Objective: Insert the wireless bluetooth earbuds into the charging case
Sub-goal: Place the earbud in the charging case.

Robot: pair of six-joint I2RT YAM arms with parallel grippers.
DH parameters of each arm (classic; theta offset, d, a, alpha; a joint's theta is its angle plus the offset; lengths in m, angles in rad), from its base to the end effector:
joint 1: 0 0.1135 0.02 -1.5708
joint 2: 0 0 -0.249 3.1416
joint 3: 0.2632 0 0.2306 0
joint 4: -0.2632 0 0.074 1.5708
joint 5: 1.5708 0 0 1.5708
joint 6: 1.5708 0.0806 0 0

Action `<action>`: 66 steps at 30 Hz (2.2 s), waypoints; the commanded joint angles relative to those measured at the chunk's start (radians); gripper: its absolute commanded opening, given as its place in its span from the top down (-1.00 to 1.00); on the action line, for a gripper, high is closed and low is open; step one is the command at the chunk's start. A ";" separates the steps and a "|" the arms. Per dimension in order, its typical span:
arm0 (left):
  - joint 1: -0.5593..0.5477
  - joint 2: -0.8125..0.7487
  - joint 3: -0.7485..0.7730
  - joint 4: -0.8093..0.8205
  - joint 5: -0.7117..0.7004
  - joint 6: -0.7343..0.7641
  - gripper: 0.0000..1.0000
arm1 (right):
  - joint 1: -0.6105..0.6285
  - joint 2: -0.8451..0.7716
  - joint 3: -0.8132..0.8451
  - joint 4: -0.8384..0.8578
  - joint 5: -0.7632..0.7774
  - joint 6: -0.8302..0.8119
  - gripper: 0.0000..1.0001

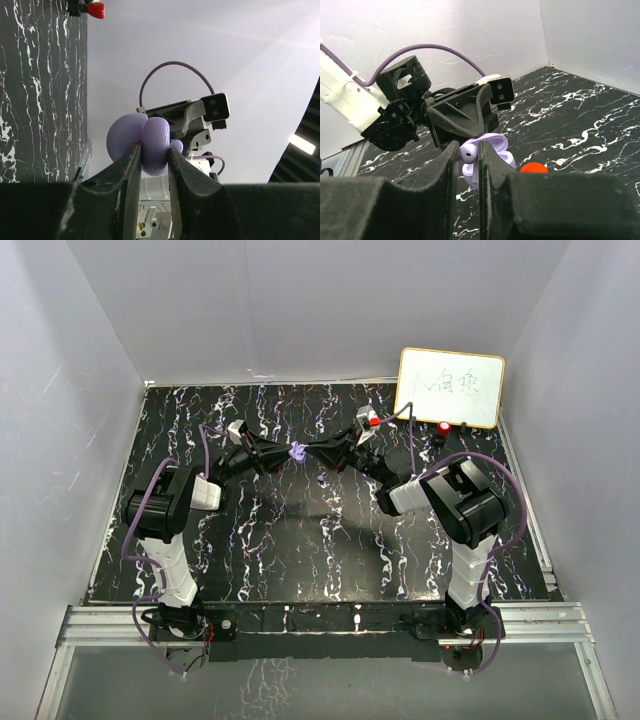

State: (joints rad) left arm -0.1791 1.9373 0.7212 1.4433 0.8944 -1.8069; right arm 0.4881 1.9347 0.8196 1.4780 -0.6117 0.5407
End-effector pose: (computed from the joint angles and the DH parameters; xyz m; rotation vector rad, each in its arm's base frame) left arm 0.3471 -0.1267 0.1860 -0.5015 1.8040 -2.1090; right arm 0.3240 0.2244 0.2224 -0.5415 1.2705 1.2408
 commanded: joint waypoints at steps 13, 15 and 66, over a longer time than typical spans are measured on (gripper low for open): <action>-0.027 -0.033 0.005 0.259 -0.068 -0.112 1.00 | 0.021 -0.014 0.049 0.340 0.069 -0.036 1.00; -0.027 -0.025 -0.003 0.287 -0.085 -0.142 1.00 | 0.021 -0.011 0.062 0.339 0.075 -0.039 1.00; -0.034 -0.113 0.081 0.343 -0.223 -0.427 1.00 | 0.017 0.117 0.345 0.338 0.107 -0.039 1.00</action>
State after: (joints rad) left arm -0.2092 1.8996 0.7750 1.4502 0.6884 -2.0613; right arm 0.5060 2.0312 1.1168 1.4796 -0.5186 0.5213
